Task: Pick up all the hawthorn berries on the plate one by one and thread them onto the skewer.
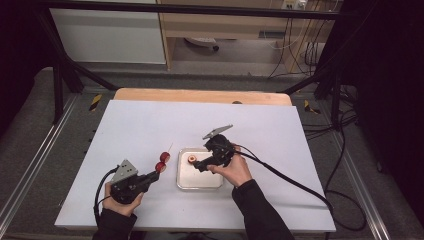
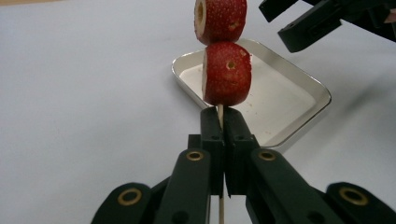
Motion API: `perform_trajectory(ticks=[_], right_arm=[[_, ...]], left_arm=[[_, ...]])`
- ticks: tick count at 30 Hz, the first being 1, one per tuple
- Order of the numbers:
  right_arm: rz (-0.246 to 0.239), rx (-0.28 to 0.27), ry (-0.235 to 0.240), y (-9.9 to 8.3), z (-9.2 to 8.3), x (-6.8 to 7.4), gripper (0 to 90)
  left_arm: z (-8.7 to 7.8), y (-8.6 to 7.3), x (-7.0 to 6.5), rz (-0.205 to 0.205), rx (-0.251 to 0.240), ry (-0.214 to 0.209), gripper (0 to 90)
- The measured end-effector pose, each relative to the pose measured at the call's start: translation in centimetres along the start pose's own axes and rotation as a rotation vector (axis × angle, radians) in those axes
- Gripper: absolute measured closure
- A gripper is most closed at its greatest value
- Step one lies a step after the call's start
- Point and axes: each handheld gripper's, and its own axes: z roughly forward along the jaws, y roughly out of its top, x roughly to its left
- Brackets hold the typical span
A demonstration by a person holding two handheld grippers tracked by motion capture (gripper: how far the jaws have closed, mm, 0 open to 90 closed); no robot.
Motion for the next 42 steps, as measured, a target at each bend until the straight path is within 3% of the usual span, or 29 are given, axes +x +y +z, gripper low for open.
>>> perform_trajectory(ticks=[4, 8, 14, 19, 23, 30, 42], right_arm=[[-0.026, 0.085, -0.021, 1.2, 1.2, -0.4, 16.0], [-0.030, 0.133, 0.003, 2.3, 2.3, -0.5, 19.8], [-0.047, 0.227, 0.000, 3.6, 4.4, -0.2, 28.7], [-0.042, 0.268, 0.024, 4.3, 5.9, -0.1, 37.3], [-0.056, 0.317, 0.008, 4.5, 7.0, 0.0, 43.4], [-0.001, 0.351, -0.013, 4.6, 7.4, -0.1, 51.8], [0.026, 0.369, 0.006, 4.5, 7.8, -0.4, 60.7]], left_arm=[[0.1, -0.1, 0.3, -0.004, 0.006, 0.004, 88.0], [0.1, -0.1, 0.5, -0.010, 0.009, 0.007, 88.0], [-0.1, -0.1, 0.5, -0.010, 0.005, 0.007, 88.0], [0.0, -0.1, 0.4, -0.005, 0.008, 0.007, 88.0], [-0.1, -0.1, 0.4, -0.008, 0.006, 0.009, 88.0], [-0.1, -0.1, 0.2, -0.002, 0.006, 0.007, 88.0], [-0.1, 0.0, 0.2, 0.002, 0.008, 0.006, 88.0]])
